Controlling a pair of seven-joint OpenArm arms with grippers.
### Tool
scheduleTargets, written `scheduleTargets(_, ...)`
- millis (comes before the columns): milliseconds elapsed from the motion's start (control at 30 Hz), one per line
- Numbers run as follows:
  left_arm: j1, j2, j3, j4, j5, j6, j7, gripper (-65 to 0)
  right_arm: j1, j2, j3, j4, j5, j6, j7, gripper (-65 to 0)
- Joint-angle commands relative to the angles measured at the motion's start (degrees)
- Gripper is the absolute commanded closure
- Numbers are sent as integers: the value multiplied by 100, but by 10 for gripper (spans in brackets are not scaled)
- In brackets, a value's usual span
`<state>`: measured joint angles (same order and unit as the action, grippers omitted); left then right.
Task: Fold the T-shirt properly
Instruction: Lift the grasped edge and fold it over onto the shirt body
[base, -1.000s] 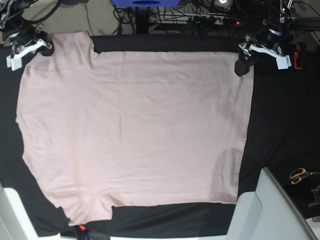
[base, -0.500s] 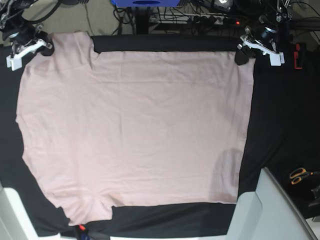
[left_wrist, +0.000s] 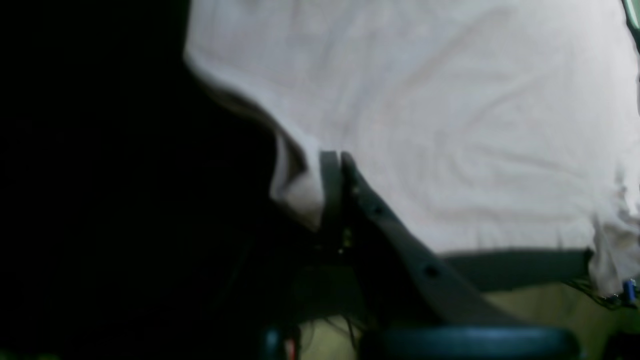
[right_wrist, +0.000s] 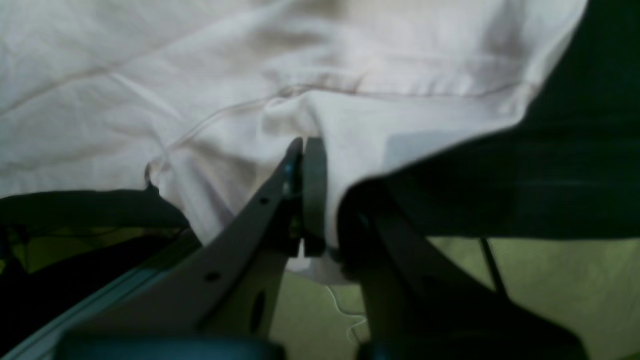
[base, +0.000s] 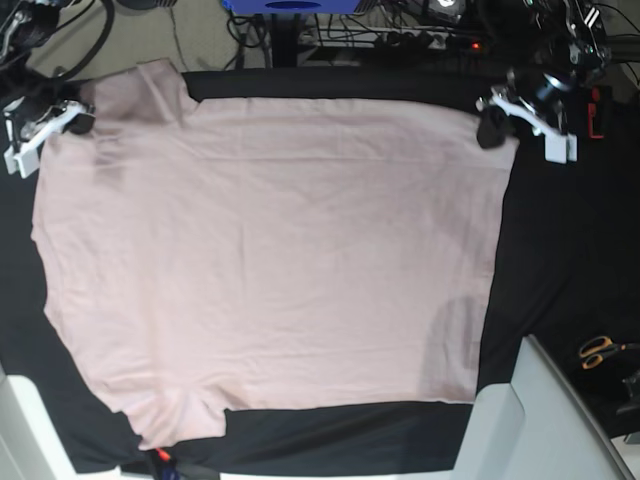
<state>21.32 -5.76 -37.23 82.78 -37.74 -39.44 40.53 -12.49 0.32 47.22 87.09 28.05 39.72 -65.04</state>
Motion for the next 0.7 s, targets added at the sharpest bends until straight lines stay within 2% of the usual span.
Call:
scheduleTargets(0,-88,-53,-26,122,-134,-56,-58,0,146,166,38,34,47,28,20,-5)
scheduleTargets(67,-264,-53,-26,130,-143,247,-40,0,348,298,56,-115,47,28,-121,-5)
scheduleTargets(133,-378,-53,-26,130,-143,353,-40,0,541,439,56,-283,47,28,-173,-5)
scheduleTargets(333,-783,-53,0,104,-143,406,-23,0,1113,834,21,-907,47,28,-129,-5)
scheduleTargets(400,-932,-53,-17,95,-143,599,180,0,1280,940,12,-1135,47,28,-129,-5)
scheduleTargets(467,-1099,-61,-17,95,-134,634,329,0,1447,1063,12,-1337,47,28,-129,-5)
scheduleTargets(667,-1354,-70,-17,113,-125,643,391,0,1799,1221,3,-1689,47,28,-165,-5)
